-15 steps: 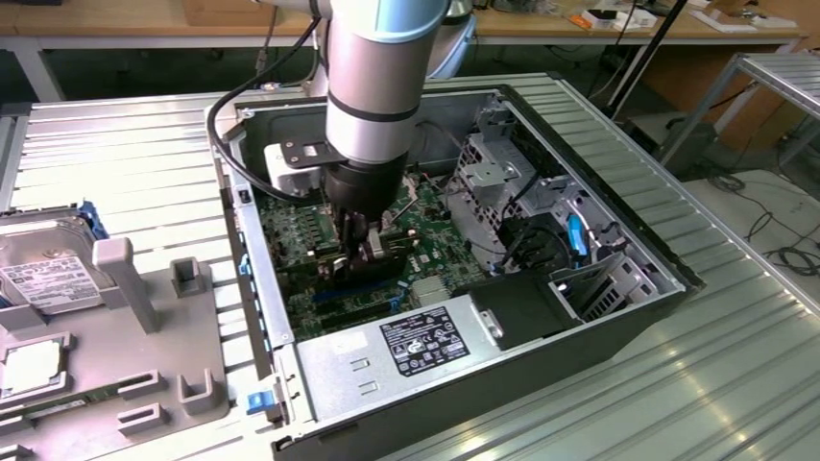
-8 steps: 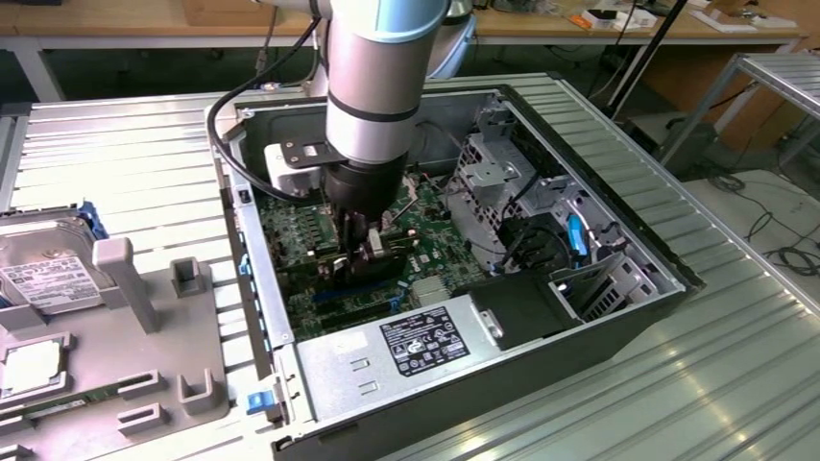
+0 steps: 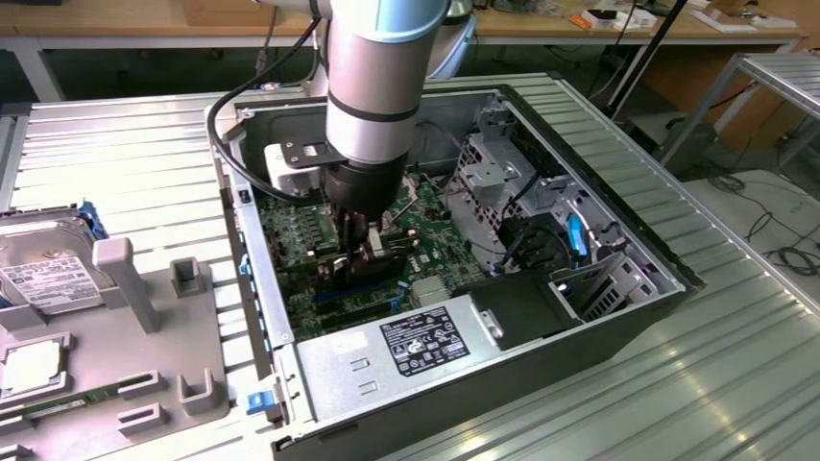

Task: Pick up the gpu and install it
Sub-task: 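Insert the gpu into the slot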

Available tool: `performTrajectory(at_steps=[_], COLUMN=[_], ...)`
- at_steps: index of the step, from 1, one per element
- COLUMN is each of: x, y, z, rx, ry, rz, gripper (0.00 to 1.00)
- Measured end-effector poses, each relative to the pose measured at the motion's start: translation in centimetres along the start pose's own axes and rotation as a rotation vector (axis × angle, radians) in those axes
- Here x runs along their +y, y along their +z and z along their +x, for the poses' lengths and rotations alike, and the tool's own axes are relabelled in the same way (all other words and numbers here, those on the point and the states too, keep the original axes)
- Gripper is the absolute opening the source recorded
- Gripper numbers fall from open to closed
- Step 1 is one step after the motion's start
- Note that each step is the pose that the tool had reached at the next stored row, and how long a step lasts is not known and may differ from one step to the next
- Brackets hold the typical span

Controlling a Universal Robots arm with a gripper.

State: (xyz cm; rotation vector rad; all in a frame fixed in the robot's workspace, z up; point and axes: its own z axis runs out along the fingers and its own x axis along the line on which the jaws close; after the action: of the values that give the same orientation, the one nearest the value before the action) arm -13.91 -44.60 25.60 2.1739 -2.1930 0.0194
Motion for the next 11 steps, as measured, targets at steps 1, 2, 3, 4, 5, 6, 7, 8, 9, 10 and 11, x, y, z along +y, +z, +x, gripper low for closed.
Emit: performTrajectory(at_steps=[1, 2, 3, 4, 5, 6, 7, 8, 9, 10, 11], x=[0.0, 0.0, 0.0, 0.0, 0.0, 0.0, 0.0, 0.0, 0.0, 0.01, 0.03], y=[0.0, 0.0, 0.0, 0.0, 0.0, 0.0, 0.0, 0.0, -0.02, -0.37, -0.95], z=[0.0, 0.0, 0.0, 0.0, 0.0, 0.0, 0.0, 0.0, 0.0, 0.02, 0.04], rx=[0.0, 0.0, 0.0, 0.0, 0.0, 0.0, 0.0, 0.0, 0.0001, 0.0004, 0.0], ry=[0.0, 0.0, 0.0, 0.0, 0.0, 0.0, 0.0, 0.0, 0.0, 0.0, 0.0], rz=[0.0, 0.0, 0.0, 0.0, 0.0, 0.0001, 0.0, 0.0, 0.0, -0.0003, 0.0], gripper=[0.42, 0.42, 0.42, 0.42, 0.42, 0.42, 0.42, 0.42, 0.42, 0.42, 0.42])
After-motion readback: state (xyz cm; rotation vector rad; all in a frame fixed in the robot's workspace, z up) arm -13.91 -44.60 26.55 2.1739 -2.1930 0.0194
